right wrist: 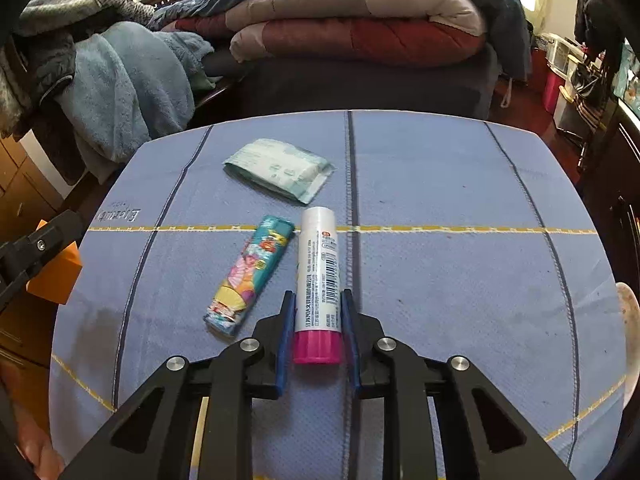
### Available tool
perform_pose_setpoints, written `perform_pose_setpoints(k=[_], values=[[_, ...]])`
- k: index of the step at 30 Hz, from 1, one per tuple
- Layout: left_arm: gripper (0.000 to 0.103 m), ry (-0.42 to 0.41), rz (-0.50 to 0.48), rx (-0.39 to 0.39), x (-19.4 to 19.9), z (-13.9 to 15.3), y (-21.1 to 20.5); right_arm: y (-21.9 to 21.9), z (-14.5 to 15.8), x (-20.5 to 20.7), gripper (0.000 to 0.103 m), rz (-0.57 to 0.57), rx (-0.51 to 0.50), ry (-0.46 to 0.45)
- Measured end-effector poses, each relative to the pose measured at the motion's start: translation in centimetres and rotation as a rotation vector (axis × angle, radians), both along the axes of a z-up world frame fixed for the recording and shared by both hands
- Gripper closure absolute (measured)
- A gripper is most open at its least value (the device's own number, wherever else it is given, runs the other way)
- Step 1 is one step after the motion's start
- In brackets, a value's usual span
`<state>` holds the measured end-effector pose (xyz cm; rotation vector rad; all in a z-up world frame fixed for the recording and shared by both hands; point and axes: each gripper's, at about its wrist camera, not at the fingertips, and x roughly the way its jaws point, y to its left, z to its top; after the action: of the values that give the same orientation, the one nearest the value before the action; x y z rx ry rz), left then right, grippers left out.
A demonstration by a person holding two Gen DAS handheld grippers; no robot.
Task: Collect trash
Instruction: 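Grasp the orange box with left tool while right tool grasps the pink-capped glue stick, then carry the orange box with left tool while right tool carries the glue stick to the wastebasket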
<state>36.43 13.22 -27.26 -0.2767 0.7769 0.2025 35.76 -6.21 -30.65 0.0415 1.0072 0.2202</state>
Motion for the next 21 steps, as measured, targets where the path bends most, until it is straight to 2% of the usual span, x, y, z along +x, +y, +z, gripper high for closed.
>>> perform_pose_setpoints(k=[10,21], values=[[0.055,-0.021,-0.045,-0.002,-1.5,2.0,-2.5,-4.3,1.5,-2.5,0.081,-0.029,0.059,-0.015],[0.055,-0.059,-0.198,0.010,-3.4,4.8,-10.5,-11.1,4.4,-6.8,0.081,-0.087,0.107,-0.075]])
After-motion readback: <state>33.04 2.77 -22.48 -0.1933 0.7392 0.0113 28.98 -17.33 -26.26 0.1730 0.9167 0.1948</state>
